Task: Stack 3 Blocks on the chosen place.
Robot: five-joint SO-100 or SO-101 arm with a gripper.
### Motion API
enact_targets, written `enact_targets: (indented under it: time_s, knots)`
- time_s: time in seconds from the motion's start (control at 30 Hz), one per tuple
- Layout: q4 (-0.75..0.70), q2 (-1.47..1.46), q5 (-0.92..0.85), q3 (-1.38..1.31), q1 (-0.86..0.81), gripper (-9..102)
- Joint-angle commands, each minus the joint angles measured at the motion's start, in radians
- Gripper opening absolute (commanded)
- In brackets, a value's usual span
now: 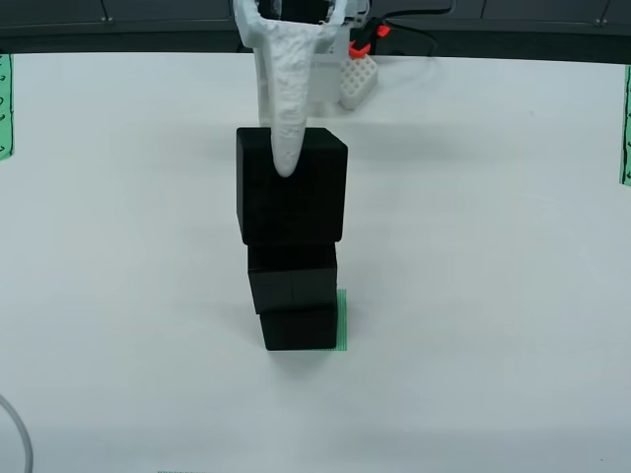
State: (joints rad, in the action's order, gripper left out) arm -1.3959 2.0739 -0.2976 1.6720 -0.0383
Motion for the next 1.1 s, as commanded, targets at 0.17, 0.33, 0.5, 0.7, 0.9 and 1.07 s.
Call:
enact_targets:
  time_s: [0.17, 0.33, 0.5, 0.7, 0.9, 1.07]
  knots:
    - [-0.071, 0.000, 0.011, -0.067, -0.017, 18]
    - [-0.104, 0.011, 0.011, -0.067, -0.015, 18]
    - [-0.109, -0.008, 0.011, -0.071, -0.018, 18]
    - [-0.109, -0.029, 0.011, -0.077, -0.014, 18]
    - [-0.110, -0.054, 0.011, -0.086, -0.017, 19]
    - [-0.112, -0.058, 0.011, -0.087, -0.017, 19]
